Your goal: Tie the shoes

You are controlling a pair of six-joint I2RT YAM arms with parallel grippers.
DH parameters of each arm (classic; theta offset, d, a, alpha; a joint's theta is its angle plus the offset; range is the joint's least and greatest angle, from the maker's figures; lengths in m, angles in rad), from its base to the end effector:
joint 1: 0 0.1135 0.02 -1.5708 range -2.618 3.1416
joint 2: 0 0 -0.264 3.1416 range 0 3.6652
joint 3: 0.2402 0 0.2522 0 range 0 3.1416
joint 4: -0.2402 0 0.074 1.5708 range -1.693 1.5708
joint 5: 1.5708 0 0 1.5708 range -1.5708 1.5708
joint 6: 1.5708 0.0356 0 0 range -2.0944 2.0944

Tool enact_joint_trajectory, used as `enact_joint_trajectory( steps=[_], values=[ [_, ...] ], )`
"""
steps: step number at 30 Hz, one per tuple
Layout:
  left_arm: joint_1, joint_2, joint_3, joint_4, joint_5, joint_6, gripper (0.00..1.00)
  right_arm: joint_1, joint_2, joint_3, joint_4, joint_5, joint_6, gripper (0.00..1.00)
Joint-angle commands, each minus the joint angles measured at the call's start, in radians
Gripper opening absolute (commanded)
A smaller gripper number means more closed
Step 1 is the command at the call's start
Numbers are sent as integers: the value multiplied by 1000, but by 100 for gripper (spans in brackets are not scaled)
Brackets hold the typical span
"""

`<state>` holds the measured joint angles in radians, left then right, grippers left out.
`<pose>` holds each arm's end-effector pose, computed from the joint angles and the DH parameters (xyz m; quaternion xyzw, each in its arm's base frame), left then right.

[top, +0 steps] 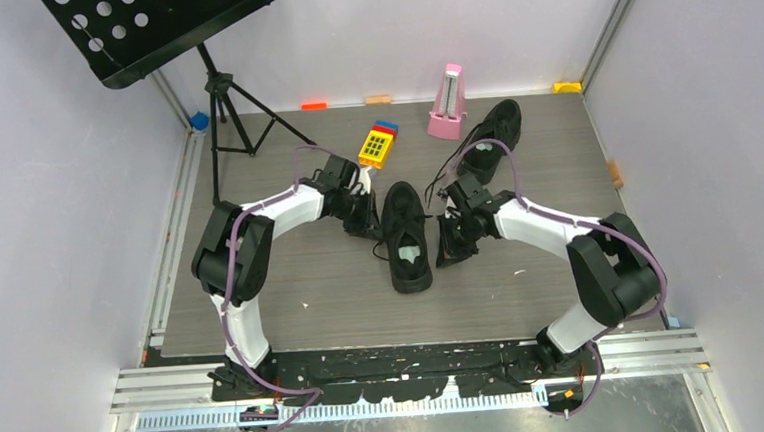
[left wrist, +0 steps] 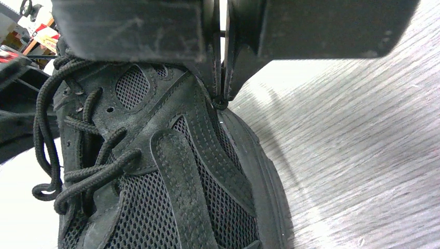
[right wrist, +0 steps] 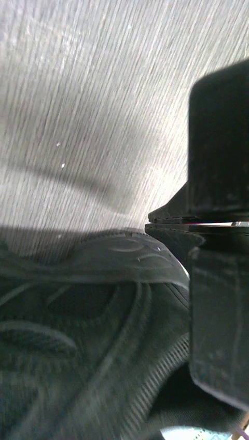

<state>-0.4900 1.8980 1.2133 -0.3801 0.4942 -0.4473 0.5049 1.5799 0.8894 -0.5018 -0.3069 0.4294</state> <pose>0.3305 -0.1954 0.1629 0.0813 0.9372 -0.3209 0.1096 0.2480 0.1494 0.1674 -0.0654 0.9688 0.2178 0.0984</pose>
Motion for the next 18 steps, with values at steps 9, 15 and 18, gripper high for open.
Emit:
enact_joint_trajectory(
  steps=[9,15,18],
  values=[
    [-1,-104,44,37,-37,-6,0,-16,-248,77,177,159,270,48],
    [-1,-154,33,34,-55,-11,0,2,-196,22,350,213,554,55],
    [0,-164,35,26,-57,-8,0,16,-159,9,393,242,628,54]
  ],
)
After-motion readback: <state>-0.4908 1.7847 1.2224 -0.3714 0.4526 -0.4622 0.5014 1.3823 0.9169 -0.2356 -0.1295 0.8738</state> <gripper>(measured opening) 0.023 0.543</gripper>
